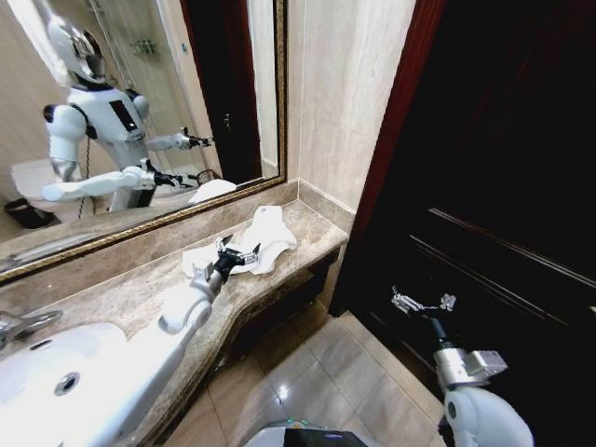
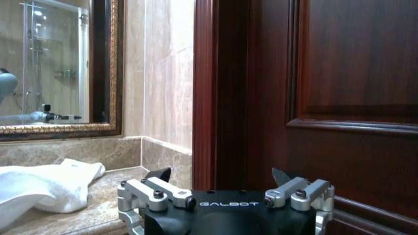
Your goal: Discard the used towel into the hamper.
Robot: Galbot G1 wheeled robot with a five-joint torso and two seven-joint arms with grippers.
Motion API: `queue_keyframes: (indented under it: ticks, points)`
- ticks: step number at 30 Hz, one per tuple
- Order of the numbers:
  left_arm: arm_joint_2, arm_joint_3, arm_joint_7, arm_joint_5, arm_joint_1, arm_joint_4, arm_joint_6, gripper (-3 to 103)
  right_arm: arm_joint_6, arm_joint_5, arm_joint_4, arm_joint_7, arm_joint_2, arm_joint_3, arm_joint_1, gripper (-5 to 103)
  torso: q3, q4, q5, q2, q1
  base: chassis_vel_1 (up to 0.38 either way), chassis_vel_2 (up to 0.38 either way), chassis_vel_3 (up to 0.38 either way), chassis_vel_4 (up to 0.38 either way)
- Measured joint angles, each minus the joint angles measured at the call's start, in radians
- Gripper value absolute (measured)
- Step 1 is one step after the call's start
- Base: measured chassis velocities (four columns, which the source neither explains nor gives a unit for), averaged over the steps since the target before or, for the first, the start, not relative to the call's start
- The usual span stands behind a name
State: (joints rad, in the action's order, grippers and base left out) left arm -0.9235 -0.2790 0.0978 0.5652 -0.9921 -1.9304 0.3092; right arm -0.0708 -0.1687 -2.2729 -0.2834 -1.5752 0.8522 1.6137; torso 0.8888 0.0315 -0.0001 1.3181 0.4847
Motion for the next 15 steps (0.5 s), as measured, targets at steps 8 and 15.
queue_keyframes:
  ticks: [8, 15]
  points:
    - [0.002, 0.087, 0.0, 0.034, 0.079, 0.068, 0.018, 100, 0.011, 0.012, 0.015, 0.0, -0.003, -0.004, -0.004, 100, 0.0, 0.0, 0.0002, 0.0, 0.0, 0.0, 0.0, 0.0, 0.0]
    - [-0.024, 0.166, 0.013, 0.058, 0.13, 0.11, 0.042, 100, 0.013, 0.01, 0.016, 0.005, 0.005, 0.005, -0.007, 100, 0.0, -0.0001, 0.0001, 0.0, 0.0, 0.0, 0.0, 0.0, 0.0]
